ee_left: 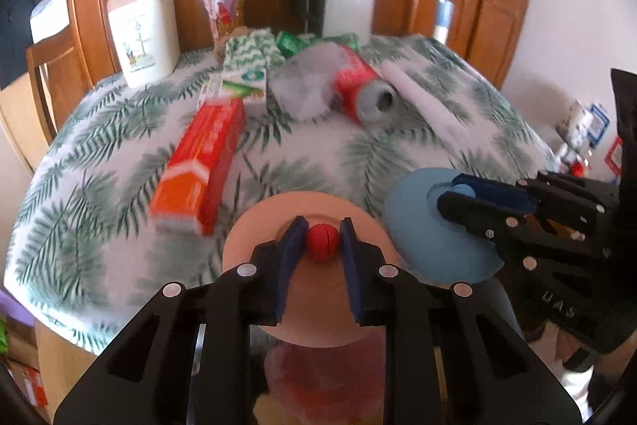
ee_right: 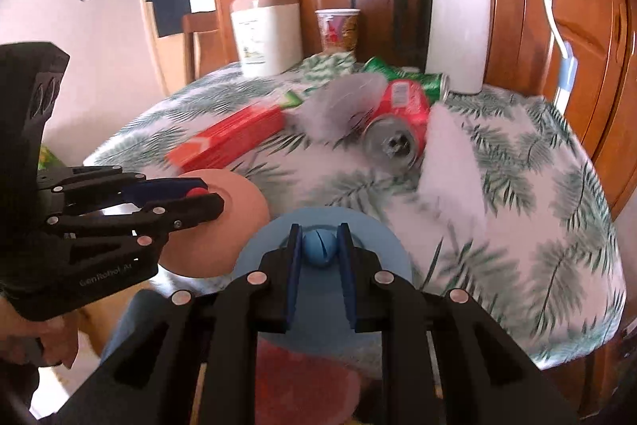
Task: Collect trash
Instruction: 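Carry both lids down to the pink-lined bin and open both tools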
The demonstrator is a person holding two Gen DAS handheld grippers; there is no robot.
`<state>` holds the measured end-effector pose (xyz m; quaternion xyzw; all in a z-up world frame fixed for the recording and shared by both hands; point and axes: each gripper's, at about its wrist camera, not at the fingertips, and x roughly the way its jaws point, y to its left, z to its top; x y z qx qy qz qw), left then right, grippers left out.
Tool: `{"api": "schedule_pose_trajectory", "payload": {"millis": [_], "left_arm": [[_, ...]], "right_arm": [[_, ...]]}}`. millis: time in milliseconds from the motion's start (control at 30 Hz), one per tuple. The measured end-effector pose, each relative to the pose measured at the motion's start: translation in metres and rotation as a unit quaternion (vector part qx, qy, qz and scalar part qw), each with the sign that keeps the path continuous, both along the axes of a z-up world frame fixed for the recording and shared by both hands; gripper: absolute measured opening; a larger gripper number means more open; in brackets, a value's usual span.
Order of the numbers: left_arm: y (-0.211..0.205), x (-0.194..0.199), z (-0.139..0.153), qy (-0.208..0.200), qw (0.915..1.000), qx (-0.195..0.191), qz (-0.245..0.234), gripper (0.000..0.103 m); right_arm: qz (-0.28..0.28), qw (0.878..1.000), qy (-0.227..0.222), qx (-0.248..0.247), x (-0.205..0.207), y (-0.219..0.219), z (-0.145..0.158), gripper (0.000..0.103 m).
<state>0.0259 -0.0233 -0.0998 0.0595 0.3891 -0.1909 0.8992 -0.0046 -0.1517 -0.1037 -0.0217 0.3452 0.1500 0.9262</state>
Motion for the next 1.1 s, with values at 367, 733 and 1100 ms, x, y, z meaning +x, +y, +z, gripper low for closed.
{"api": "schedule_pose_trajectory", "payload": {"millis": [367, 733, 1100], "left_arm": [[0.011, -0.031, -0.178, 0.172, 0.9821, 0.076, -0.009, 0.023], [0.024, -0.001, -0.327, 0.303, 0.9469, 0.106, 0.022, 0.023], [0.020, 0.013, -0.344, 0.319, 0.9411, 0.110, 0.027, 0.057]], "right_arm": [[0.011, 0.987, 0.155, -0.033, -0.031, 0.017, -0.165, 0.018], [0.025, 0.953, 0.295, -0.056, 0.001, 0.031, -0.324, 0.018], [0.033, 0.942, 0.329, -0.063, 0.015, 0.037, -0.359, 0.021]]}}
